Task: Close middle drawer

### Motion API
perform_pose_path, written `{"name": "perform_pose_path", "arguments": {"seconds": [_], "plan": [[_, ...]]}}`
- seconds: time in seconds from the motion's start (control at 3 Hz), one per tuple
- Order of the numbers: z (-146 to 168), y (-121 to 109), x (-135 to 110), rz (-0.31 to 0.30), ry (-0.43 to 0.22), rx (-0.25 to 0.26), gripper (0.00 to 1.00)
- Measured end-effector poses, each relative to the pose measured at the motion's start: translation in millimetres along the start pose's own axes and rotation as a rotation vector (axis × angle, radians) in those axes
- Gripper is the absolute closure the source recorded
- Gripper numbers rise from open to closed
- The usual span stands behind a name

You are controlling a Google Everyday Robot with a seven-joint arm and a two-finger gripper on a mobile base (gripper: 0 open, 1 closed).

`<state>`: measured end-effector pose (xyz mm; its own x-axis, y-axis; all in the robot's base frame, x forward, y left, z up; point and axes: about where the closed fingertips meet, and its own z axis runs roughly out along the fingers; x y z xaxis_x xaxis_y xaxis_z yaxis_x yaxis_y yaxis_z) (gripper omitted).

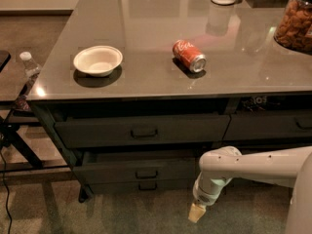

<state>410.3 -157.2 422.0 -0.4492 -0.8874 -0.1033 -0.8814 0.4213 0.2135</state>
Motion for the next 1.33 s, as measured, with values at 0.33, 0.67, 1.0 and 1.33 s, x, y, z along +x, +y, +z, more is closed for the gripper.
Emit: {"name": "perform_pose_path", "arguments": {"seconds": [0.33,0.67,1.0,1.33], "plan": [[0,0,0,0.000,0.000,0.000,0.64],[2,-5,-2,0.017,-0.009,-0.002,0.88],[8,-24,-12,0.034,-0.038,0.032,1.00],[8,-50,-27,0.048,-0.072,0.092,1.00]]}}
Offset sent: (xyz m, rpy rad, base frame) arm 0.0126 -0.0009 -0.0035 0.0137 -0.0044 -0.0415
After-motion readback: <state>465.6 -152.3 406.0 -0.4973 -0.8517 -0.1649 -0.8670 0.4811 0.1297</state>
